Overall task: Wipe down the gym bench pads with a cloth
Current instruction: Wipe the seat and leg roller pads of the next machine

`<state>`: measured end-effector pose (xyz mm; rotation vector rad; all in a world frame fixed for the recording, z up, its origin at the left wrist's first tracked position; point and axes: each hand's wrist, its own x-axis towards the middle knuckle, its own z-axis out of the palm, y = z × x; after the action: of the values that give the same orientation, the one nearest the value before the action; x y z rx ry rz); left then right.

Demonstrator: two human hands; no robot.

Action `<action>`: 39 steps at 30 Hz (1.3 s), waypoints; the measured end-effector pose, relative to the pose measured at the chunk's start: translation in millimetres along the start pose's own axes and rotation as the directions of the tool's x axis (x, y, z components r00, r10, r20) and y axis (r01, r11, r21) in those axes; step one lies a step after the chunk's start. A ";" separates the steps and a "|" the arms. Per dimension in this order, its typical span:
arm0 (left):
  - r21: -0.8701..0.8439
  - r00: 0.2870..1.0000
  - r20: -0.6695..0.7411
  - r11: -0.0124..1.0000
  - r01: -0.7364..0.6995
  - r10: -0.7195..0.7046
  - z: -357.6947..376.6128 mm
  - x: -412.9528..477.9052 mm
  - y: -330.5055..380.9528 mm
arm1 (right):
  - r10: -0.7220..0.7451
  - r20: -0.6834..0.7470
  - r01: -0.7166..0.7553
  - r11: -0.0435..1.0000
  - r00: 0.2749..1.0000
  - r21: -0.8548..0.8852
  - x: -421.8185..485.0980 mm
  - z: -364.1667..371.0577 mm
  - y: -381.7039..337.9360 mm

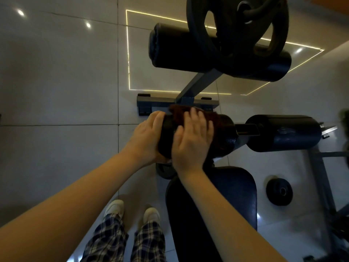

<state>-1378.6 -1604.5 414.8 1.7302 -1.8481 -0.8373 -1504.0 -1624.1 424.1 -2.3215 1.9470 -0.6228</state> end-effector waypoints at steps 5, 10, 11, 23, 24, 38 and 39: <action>-0.008 1.000 0.000 1.000 0.010 -0.010 -2.6 -0.9 1.9 | -0.231 0.122 0.227 0.973 0.965 0.043 -5.5 -2.8 -10.6; 0.002 0.998 0.052 1.000 0.031 -0.031 -4.9 -0.8 3.5 | -0.246 0.145 0.250 0.968 0.958 -0.014 19.9 -30.9 73.2; 0.006 0.997 0.062 0.999 0.039 -0.039 -5.1 -0.1 4.9 | -0.198 0.124 0.204 0.979 0.972 -0.032 22.9 -34.5 85.4; 0.059 0.991 0.098 0.995 0.081 -0.087 -5.5 3.3 5.9 | -0.222 0.145 0.213 0.974 0.964 0.077 1.2 -7.2 -11.7; 0.059 0.991 0.102 0.995 0.079 -0.084 -6.5 3.1 5.5 | -0.269 0.171 0.260 0.963 0.948 0.076 6.6 -12.3 2.5; 0.086 0.988 0.125 0.993 0.085 -0.096 -7.8 2.6 9.1 | -0.077 0.078 0.072 0.995 0.994 0.072 1.6 -1.8 -16.4; 0.108 0.986 0.138 0.991 0.081 -0.095 -7.9 2.6 9.3 | -0.106 0.090 0.099 0.992 0.990 0.081 -2.1 0.7 -25.9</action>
<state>-1379.8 -1607.9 426.7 1.8701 -1.9498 -0.9391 -1479.8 -1616.8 430.3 -2.3711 1.7423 -0.5729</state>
